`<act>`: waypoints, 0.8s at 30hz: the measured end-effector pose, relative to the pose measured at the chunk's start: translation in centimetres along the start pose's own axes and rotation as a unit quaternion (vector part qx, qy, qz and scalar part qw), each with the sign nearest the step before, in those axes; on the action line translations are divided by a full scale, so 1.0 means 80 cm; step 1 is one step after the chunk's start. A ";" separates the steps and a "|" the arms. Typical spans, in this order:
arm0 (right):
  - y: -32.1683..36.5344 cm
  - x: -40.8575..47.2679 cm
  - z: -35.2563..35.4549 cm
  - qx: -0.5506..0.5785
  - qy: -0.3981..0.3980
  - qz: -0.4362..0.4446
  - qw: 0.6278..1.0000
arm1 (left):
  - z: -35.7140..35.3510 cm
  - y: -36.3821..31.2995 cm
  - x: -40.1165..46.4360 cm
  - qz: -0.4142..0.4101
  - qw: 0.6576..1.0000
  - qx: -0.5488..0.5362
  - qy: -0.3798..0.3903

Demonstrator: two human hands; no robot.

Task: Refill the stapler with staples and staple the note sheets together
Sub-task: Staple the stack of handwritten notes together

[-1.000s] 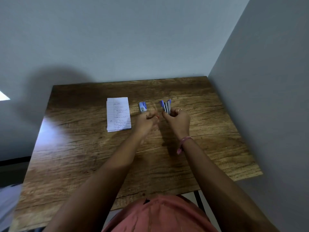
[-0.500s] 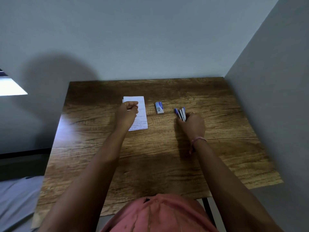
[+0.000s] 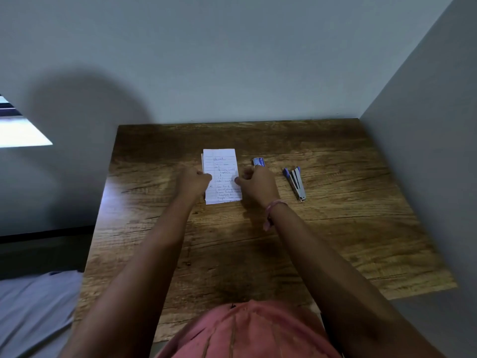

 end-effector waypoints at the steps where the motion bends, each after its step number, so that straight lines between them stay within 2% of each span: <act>1: -0.001 0.001 -0.005 0.003 -0.004 -0.005 1.000 | -0.003 -0.001 0.000 -0.002 1.000 0.004 0.002; 5: -0.001 0.004 -0.011 0.030 -0.021 -0.011 0.999 | -0.013 0.000 0.000 0.000 1.000 -0.017 0.008; 8: -0.012 0.000 -0.009 0.102 -0.037 -0.034 0.994 | -0.012 0.013 0.000 0.035 0.992 -0.123 -0.012; 11: -0.029 -0.010 -0.017 0.235 -0.029 -0.096 0.967 | -0.012 0.024 -0.002 0.059 0.978 -0.199 -0.015; 13: -0.033 -0.015 -0.025 0.310 -0.010 -0.121 0.943 | -0.016 0.023 -0.004 0.063 0.970 -0.235 0.014; 16: -0.027 -0.023 -0.028 0.388 0.032 -0.142 0.910 | -0.020 0.006 -0.010 0.031 0.965 -0.250 0.074; 18: -0.024 -0.026 -0.022 0.402 0.054 -0.151 0.902 | -0.017 -0.010 -0.012 -0.003 0.965 -0.246 0.090; 20: -0.020 -0.025 -0.011 0.442 0.061 -0.149 0.883 | -0.003 -0.024 -0.013 -0.032 0.963 -0.263 0.050; 23: -0.008 -0.024 0.010 0.557 0.038 -0.144 0.817 | 0.028 -0.036 -0.021 -0.054 0.942 -0.326 -0.065; 24: -0.004 -0.024 0.017 0.590 0.028 -0.140 0.795 | 0.030 -0.039 -0.023 -0.054 0.937 -0.337 -0.075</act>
Point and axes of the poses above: each hand's wrist, its own x-axis towards the middle knuckle, its own z-axis out of the back of the hand, y = z × x, the point moved 10 cm from there along x, towards the middle knuckle, and after that the axes turned 4 degrees about z, right-handed, at the moved point
